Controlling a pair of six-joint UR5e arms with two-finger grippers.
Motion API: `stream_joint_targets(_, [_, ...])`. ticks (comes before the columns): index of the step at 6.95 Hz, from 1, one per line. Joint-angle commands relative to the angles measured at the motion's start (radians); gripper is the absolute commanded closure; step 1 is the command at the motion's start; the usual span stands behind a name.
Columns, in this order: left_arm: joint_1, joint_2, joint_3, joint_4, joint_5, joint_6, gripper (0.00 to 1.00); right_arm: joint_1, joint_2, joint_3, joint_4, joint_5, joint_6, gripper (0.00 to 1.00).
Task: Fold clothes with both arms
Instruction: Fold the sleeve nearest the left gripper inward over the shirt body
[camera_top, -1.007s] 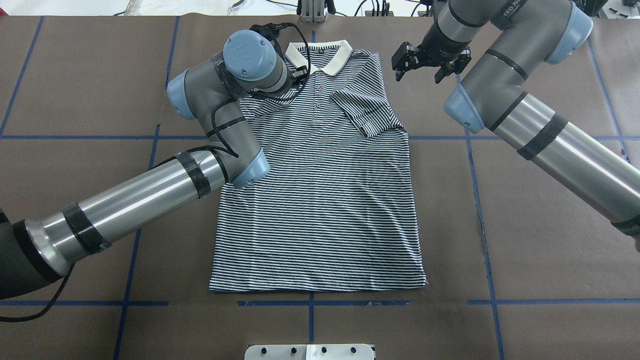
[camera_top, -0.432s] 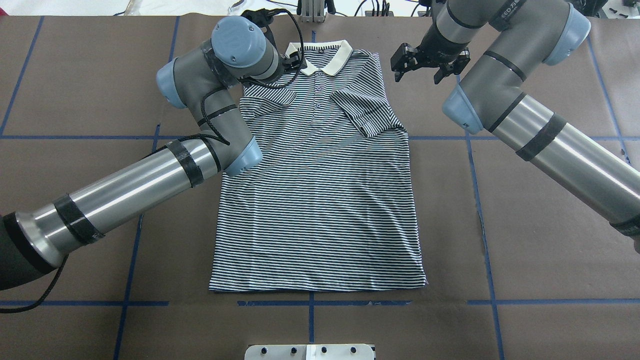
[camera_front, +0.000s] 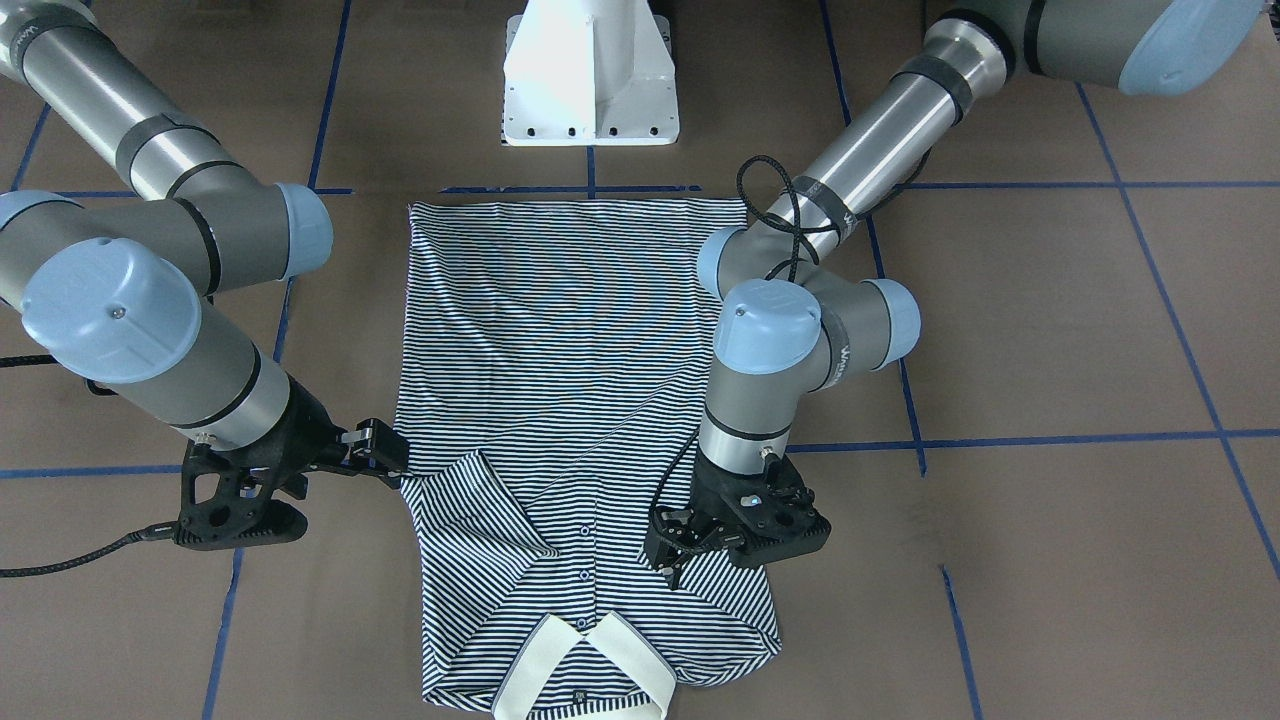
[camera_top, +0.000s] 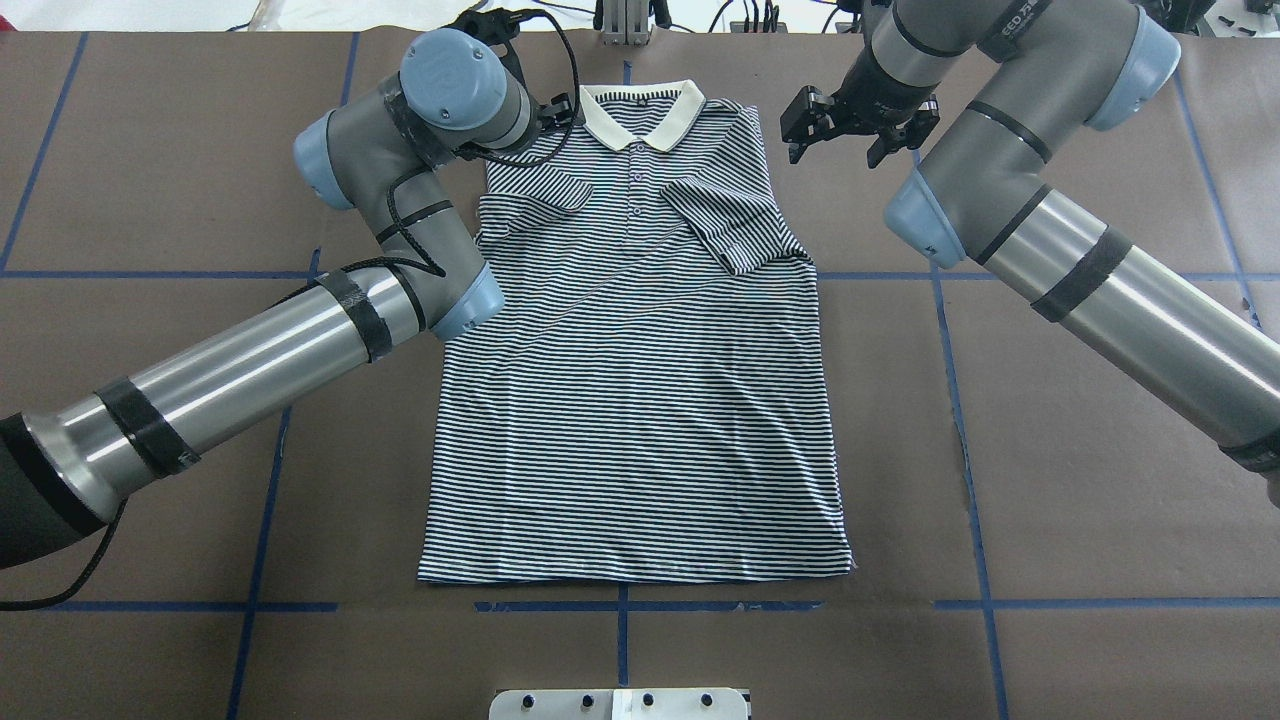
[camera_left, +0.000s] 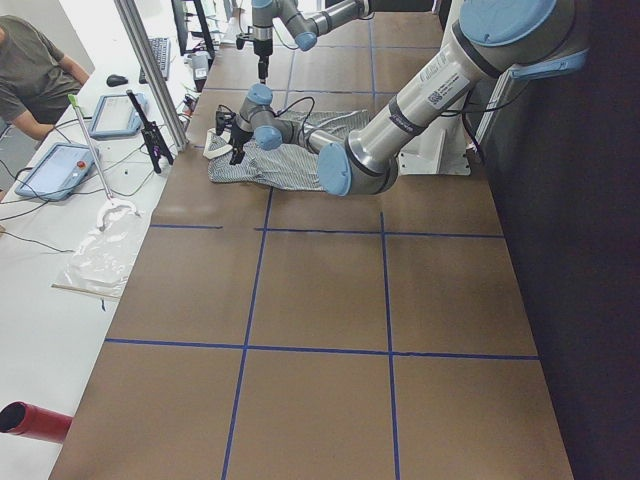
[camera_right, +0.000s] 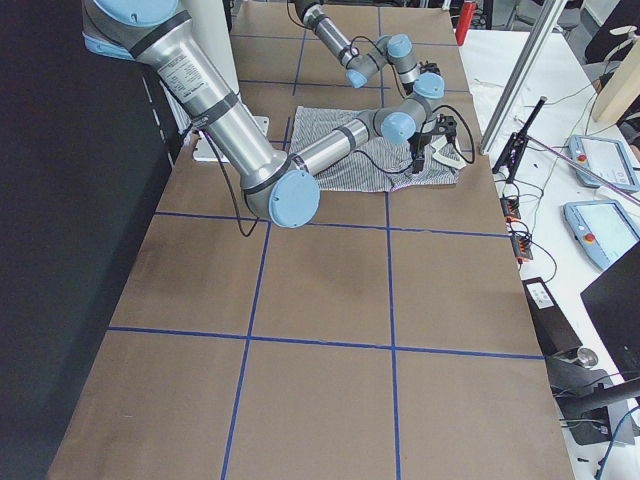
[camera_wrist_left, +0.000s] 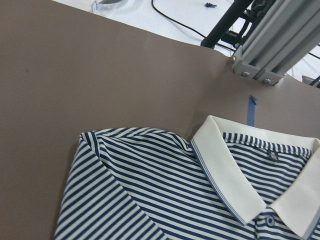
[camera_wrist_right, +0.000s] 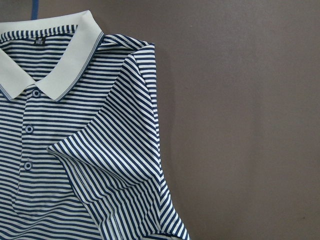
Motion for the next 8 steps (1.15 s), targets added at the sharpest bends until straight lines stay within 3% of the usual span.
stream_joint_targets(1, [0.021,0.0,0.015,-0.012,0.002,0.001,0.0,0.0,-0.001,-0.001,0.0,0.0,0.0,0.0])
stream_joint_targets(5, [0.024,0.086,-0.159,0.117,-0.073,0.007,0.0,0.0,-0.002,-0.001,0.0,0.0,0.0,0.0])
stream_joint_targets(8, [0.08,0.096,-0.273,0.236,-0.073,-0.003,0.0,0.0,-0.01,-0.001,0.0,0.0,-0.003,0.0])
